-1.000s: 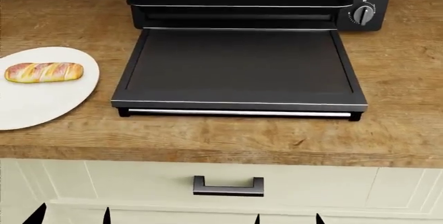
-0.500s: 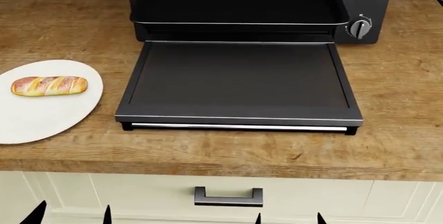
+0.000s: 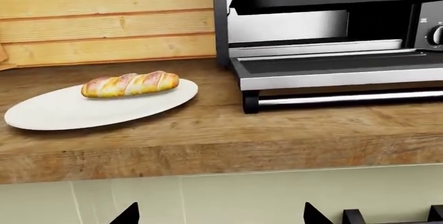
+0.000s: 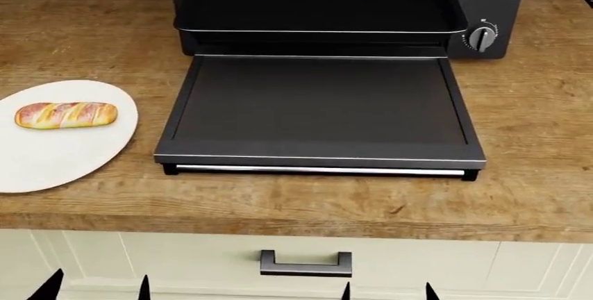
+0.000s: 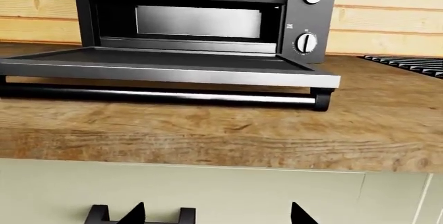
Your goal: Place the baguette on the tray of the toaster oven.
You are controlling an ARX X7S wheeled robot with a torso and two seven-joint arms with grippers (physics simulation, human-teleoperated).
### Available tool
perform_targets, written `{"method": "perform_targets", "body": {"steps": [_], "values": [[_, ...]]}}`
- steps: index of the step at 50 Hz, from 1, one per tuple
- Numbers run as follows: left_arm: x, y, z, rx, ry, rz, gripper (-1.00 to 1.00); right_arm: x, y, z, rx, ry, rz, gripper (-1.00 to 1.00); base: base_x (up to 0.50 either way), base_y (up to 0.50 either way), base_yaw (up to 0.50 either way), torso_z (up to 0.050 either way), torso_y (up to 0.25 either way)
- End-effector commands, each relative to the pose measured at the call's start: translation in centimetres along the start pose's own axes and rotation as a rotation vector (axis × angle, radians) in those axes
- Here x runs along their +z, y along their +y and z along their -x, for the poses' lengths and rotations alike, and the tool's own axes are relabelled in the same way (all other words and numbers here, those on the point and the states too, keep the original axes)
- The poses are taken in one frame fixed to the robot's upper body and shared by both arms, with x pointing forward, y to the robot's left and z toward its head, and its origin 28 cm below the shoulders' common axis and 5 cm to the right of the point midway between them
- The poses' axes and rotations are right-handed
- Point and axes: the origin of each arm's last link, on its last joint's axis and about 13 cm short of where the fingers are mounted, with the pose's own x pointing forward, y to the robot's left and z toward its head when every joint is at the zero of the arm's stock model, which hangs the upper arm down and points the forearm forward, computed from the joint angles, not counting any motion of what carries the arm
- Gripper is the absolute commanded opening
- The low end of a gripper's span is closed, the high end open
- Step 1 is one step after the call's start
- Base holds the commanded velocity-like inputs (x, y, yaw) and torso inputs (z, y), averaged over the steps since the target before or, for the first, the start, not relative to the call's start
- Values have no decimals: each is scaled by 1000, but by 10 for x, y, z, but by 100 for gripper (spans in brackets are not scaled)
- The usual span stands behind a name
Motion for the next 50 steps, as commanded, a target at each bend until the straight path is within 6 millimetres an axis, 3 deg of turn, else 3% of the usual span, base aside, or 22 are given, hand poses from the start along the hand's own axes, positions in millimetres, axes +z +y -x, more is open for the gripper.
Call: {"method": "perform_targets", "body": {"steps": [1, 11, 12, 15, 23, 29, 50], "values": [[13, -2, 1, 3, 40, 53, 100, 11, -1, -1, -13, -13, -30, 100, 0, 0, 0, 0, 0], [75, 10, 0, 30, -7, 21, 100, 69, -8, -3, -2, -88, -4, 100, 0, 0, 0, 0, 0], [91, 14, -3, 31, -31, 7, 100, 83, -11, -5, 5, -97, 12, 100, 0, 0, 0, 0, 0], [110, 19, -6, 18, -44, -5, 100, 106, -17, -5, 9, -115, 46, 100, 0, 0, 0, 0, 0], [142, 39, -7, -10, -14, -62, 100, 142, -38, 0, 14, -106, 68, 100, 0, 0, 0, 0, 0], [172, 63, 12, -3, 21, -89, 100, 173, -58, 19, -28, -78, 101, 100, 0, 0, 0, 0, 0], [199, 85, 14, 86, -18, -107, 100, 200, -83, 26, -120, -123, 104, 100, 177, -10, 0, 0, 0]]}}
